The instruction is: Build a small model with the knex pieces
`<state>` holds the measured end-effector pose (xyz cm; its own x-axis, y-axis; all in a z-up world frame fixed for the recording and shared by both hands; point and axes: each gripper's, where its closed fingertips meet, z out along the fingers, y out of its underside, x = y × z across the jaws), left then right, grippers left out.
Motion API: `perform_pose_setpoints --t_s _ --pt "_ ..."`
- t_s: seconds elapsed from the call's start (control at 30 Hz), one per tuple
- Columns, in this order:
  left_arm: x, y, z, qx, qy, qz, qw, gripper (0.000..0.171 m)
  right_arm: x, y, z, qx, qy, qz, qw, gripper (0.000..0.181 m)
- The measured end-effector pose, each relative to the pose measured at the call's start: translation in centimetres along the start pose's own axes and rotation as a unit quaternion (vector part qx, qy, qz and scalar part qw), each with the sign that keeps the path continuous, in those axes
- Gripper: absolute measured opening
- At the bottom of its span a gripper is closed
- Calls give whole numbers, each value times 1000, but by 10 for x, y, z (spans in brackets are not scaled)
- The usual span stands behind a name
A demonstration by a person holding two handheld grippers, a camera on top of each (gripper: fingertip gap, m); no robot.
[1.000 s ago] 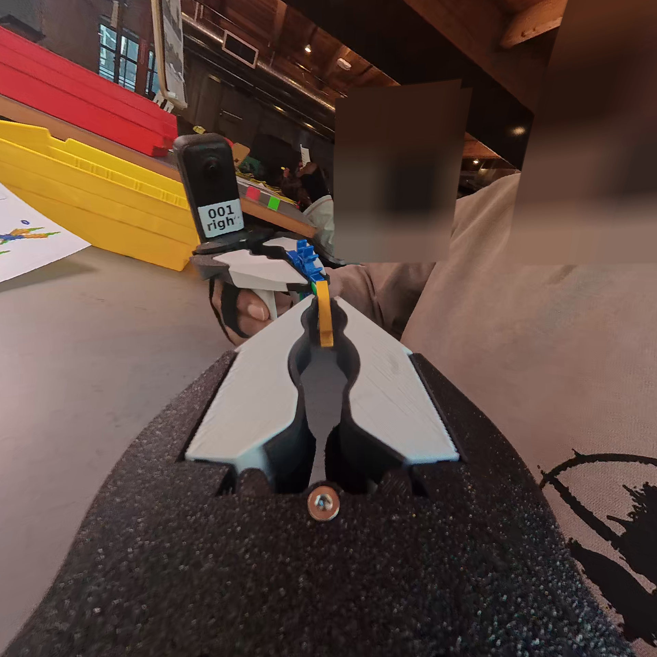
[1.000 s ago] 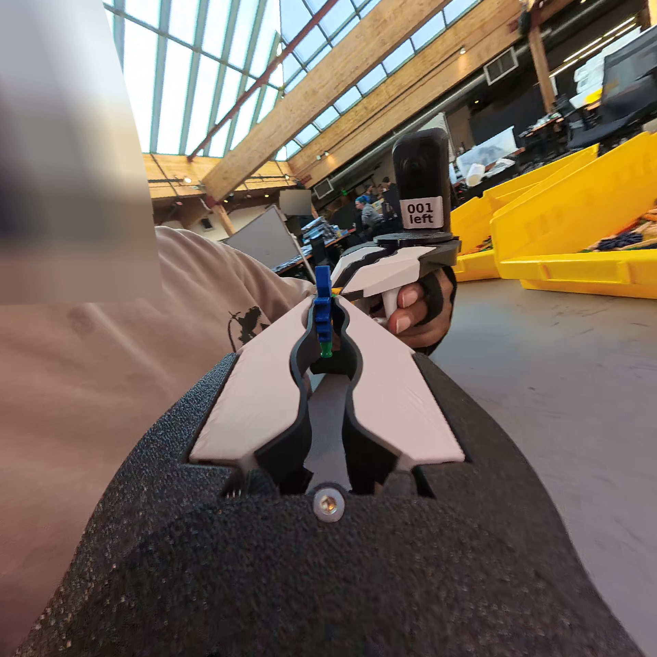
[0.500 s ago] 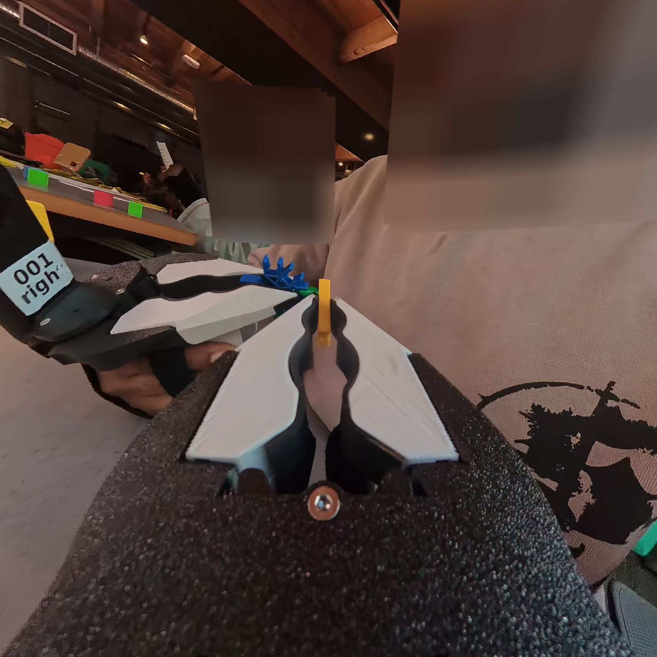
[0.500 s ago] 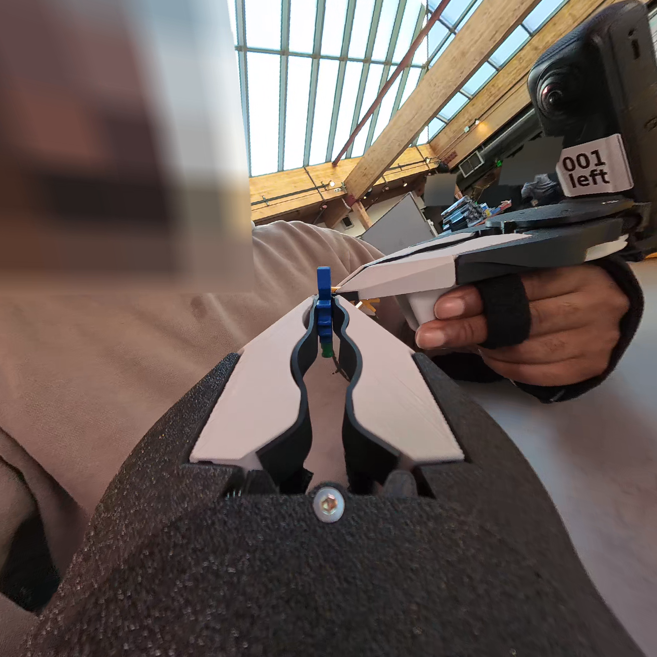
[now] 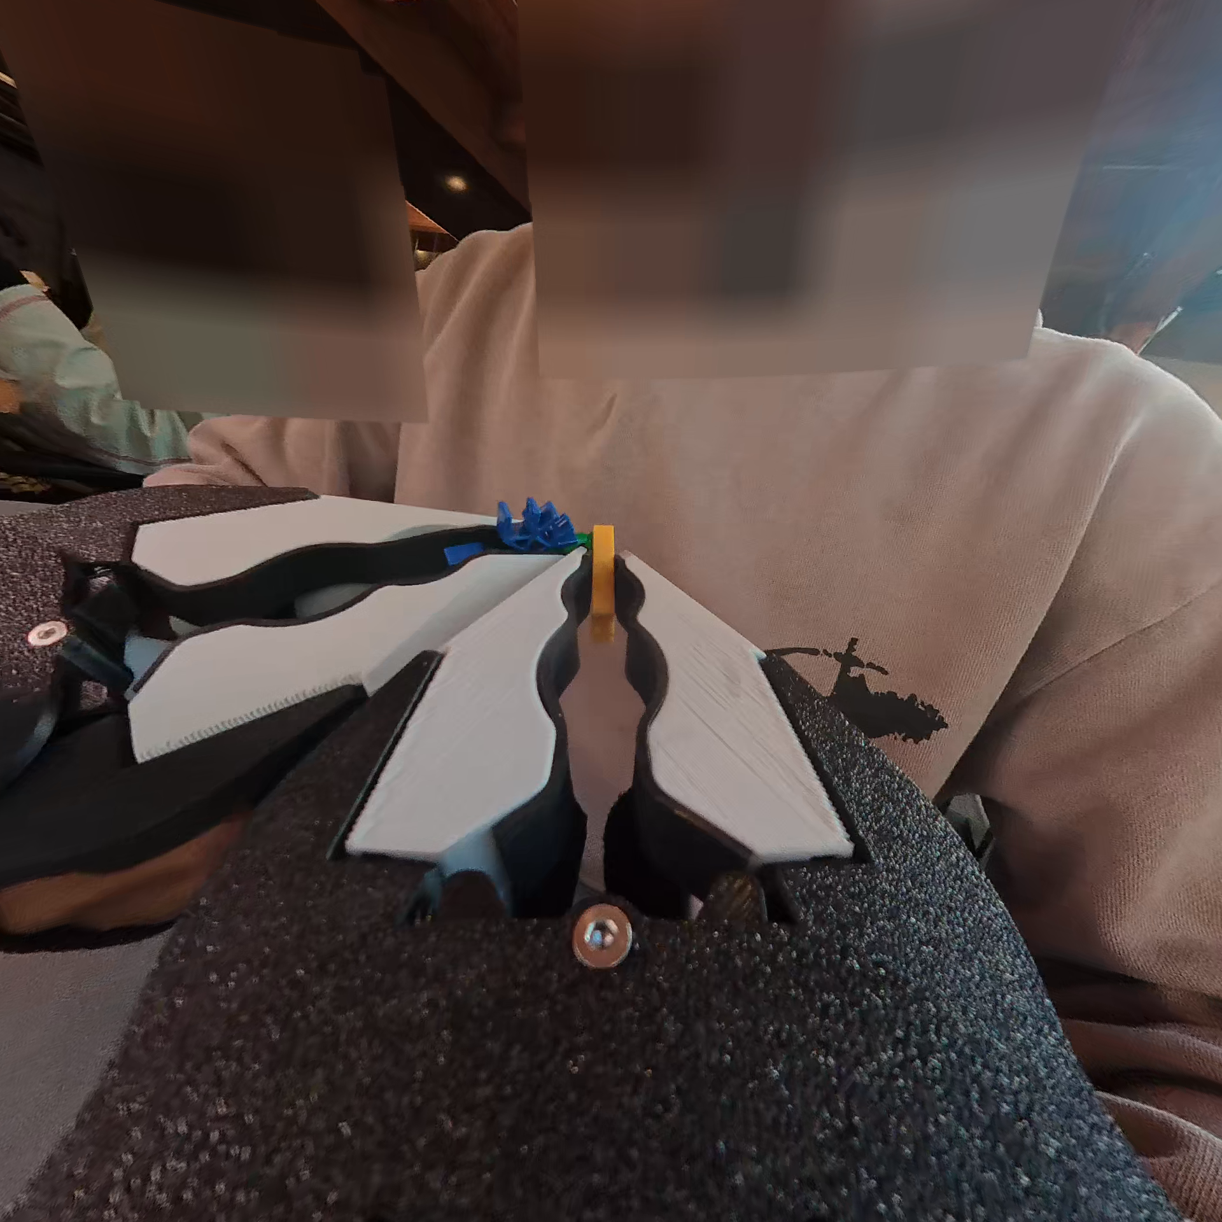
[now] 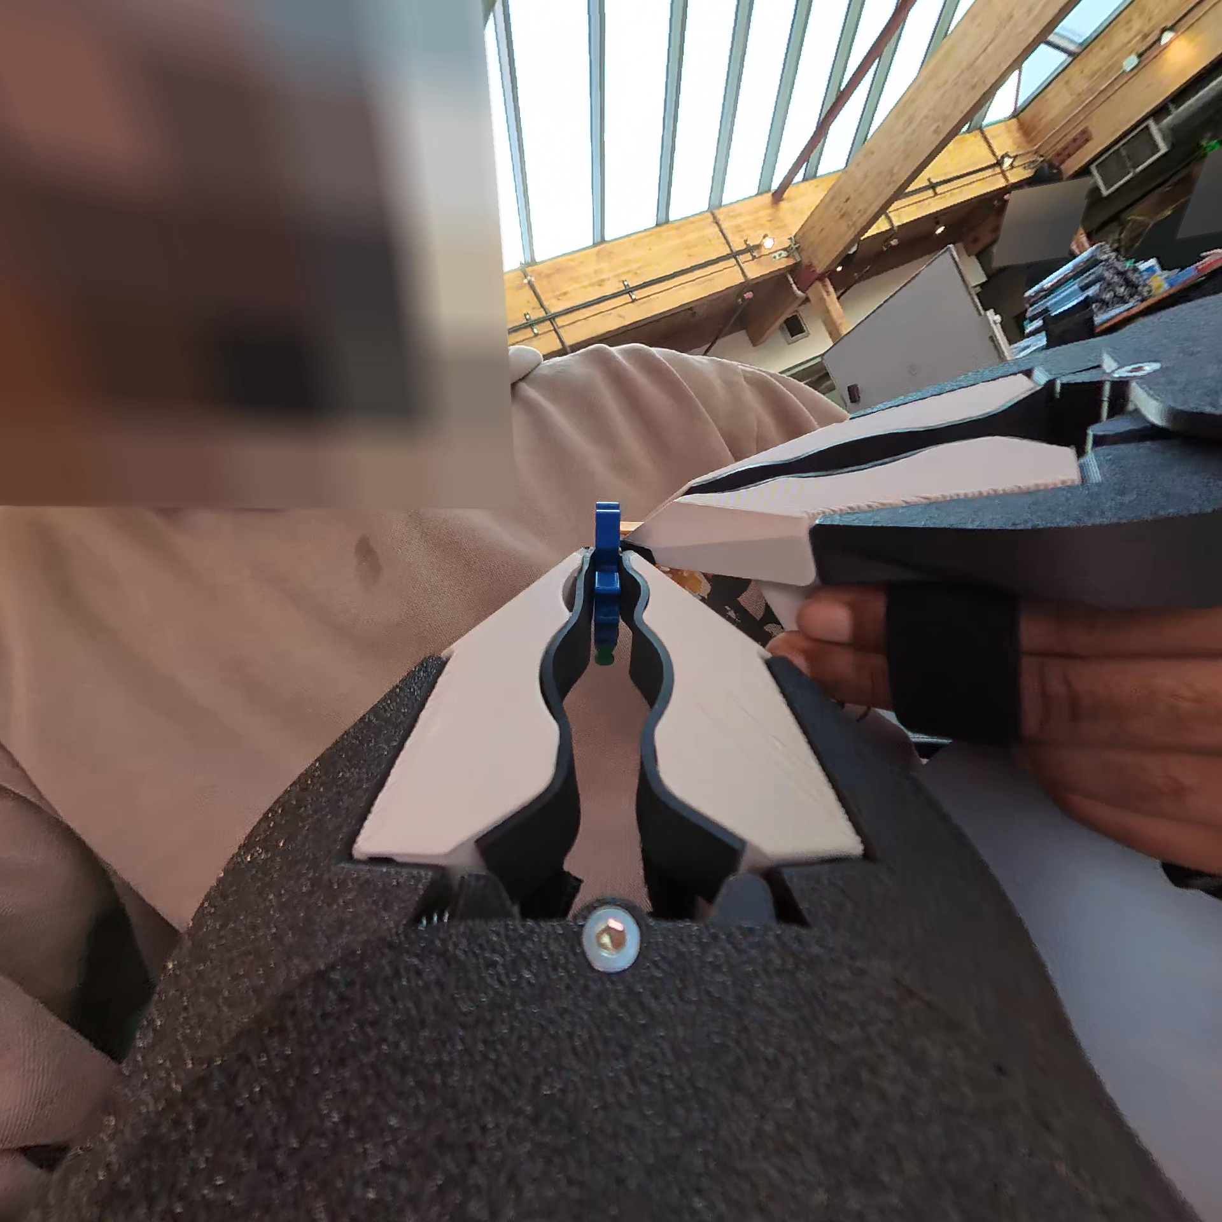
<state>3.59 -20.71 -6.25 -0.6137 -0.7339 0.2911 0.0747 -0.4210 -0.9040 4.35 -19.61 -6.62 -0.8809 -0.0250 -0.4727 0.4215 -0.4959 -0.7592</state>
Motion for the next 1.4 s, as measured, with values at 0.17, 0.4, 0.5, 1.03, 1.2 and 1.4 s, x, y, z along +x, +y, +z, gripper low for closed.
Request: perform_pose_setpoints --t_s 0.17,0.4,0.5,1.03,1.2,1.4 --pt "-40 -31 -56 46 -214 46 975 5 13 -41 -51 44 181 -114 976 3" --pt "-82 -53 -231 7 -691 125 712 6 41 -83 -202 72 590 -230 770 4" --pt "-47 -78 -277 -8 -805 164 570 6 44 -83 -210 56 624 -249 739 4" --pt "188 -65 -437 106 -967 86 213 35 56 -78 -198 30 612 -239 754 4" --pt "64 -125 -326 14 -872 223 435 34 57 -77 -194 28 608 -244 755 4" --pt "-87 -71 -185 -17 -660 147 737 32 57 -74 -182 27 586 -250 771 4"
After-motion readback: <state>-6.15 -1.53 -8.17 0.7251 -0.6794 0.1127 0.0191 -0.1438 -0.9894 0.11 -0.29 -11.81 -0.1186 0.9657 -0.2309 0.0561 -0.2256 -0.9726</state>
